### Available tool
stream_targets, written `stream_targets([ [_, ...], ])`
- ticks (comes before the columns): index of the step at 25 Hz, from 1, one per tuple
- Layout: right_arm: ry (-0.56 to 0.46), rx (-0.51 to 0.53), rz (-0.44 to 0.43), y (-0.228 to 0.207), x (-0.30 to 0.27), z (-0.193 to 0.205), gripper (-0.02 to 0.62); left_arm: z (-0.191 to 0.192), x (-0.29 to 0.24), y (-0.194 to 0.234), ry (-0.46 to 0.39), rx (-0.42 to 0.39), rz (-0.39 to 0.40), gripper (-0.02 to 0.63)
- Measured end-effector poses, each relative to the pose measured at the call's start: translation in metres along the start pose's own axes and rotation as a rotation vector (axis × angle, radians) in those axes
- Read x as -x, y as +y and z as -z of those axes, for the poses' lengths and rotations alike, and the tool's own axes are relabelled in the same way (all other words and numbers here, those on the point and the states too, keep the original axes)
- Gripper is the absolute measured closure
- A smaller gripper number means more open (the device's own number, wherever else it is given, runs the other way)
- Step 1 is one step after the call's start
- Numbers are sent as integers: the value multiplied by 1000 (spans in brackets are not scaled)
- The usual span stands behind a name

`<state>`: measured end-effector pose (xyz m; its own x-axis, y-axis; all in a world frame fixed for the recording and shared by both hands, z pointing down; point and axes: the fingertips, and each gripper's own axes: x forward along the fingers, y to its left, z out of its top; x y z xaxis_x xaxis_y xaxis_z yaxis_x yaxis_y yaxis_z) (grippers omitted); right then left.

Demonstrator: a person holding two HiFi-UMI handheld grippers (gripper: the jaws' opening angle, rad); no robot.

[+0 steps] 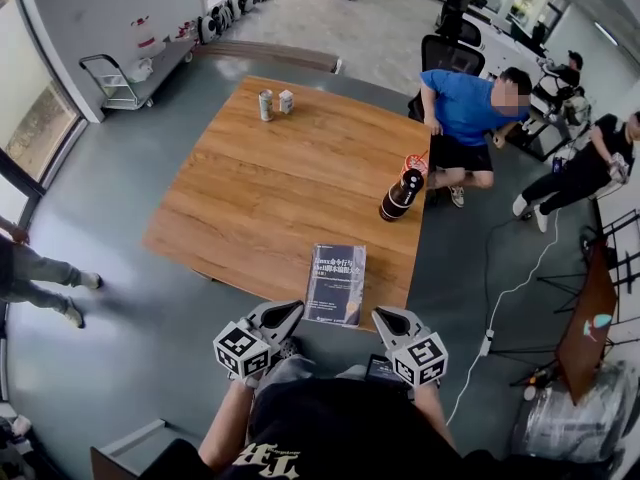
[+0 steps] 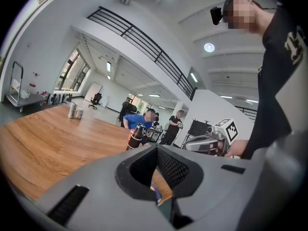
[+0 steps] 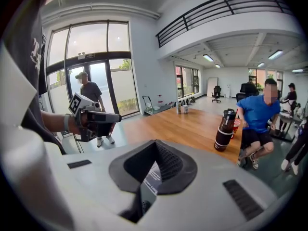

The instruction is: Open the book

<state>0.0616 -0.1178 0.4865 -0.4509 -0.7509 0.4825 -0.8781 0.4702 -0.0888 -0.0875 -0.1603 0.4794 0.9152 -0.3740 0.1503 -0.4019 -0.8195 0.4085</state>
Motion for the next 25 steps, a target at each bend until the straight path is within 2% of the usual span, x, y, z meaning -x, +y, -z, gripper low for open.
stream_targets([
  [7,19,-7,18,17,-16,-2,609,-7,14,26,22,-41,14,600],
  [14,19,3,12,21,-32,-8,609,-5,22,41,21,-26,0,600],
  [22,19,20,-52,18,-44,-9,607,-5,18,42,23,-30,-39,600],
  [25,23,47,-82,10,-41,-7,607,-10,6,31,24,-64,-20,600],
])
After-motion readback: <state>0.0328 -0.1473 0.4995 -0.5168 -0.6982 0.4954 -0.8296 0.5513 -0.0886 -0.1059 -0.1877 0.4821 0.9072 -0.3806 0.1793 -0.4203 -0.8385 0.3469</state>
